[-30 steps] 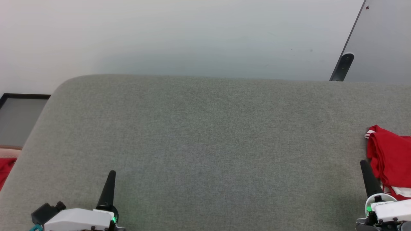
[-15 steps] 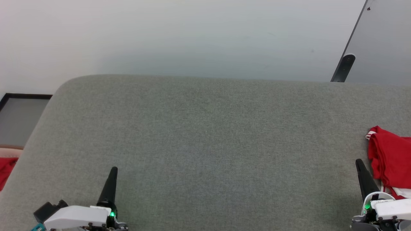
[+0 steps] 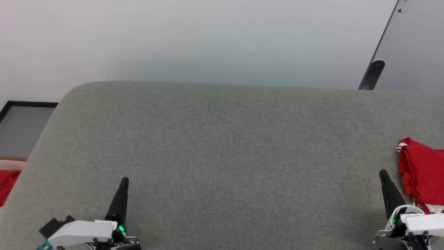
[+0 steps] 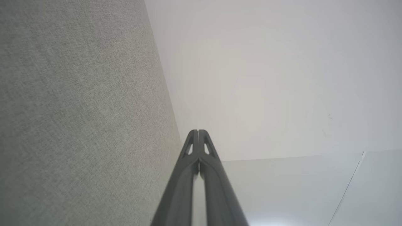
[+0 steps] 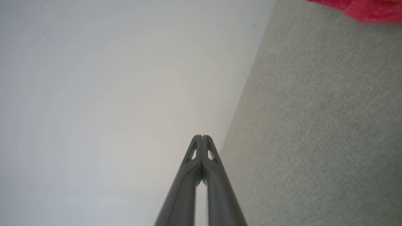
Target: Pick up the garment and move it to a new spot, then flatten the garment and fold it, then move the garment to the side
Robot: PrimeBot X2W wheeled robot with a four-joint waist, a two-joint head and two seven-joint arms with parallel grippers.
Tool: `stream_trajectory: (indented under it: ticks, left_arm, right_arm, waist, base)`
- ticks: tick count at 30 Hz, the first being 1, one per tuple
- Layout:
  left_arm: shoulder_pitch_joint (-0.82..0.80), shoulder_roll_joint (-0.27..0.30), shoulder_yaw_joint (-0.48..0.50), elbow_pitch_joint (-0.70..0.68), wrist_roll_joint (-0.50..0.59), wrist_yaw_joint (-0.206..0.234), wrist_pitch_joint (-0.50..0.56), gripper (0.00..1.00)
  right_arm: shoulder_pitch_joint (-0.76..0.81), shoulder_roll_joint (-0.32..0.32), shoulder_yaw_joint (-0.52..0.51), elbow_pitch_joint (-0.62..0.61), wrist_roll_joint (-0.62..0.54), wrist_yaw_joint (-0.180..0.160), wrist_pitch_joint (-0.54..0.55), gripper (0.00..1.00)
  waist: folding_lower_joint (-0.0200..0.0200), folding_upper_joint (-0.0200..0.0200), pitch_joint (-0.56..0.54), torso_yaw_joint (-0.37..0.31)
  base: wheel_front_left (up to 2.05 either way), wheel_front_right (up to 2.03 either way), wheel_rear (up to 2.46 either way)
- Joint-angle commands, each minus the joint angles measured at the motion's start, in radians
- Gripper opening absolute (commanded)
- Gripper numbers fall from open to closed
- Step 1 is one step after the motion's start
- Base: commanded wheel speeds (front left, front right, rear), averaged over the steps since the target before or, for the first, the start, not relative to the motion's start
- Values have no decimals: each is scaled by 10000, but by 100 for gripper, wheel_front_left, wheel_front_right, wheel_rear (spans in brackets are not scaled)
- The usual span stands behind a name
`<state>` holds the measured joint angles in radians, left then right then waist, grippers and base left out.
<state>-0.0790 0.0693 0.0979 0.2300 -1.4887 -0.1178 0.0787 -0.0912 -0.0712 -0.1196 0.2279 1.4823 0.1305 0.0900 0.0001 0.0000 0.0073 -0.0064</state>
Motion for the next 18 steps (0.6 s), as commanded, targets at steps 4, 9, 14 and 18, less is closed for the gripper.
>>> stream_trajectory:
  ticks: [4, 9, 14, 18]
  left_arm:
    - [-184, -52, 67, 16, -318, -91, 93, 0]
    - [-246, -103, 107, 63, -608, -105, 184, 0]
    - [-276, -153, 147, 115, -902, -136, 271, 0]
    - [-323, -189, 176, 154, -1142, -166, 350, 0]
  right_arm:
    - [-128, 63, 31, 31, 369, 4, 85, 0]
    - [-164, 114, 43, 79, 664, 4, 134, 0]
    - [-208, 172, 59, 126, 966, 4, 196, 0]
    - [-234, 215, 68, 168, 1184, 4, 235, 0]
  waist:
    - [0, 0, -8, 12]
    - [0, 0, -18, 28]
    - [-1, 0, -28, 43]
    - [-1, 0, -36, 55]
  base:
    - [0, 0, 0]
    - [0, 0, 0]
    - [0, 0, 0]
    - [0, 0, 0]
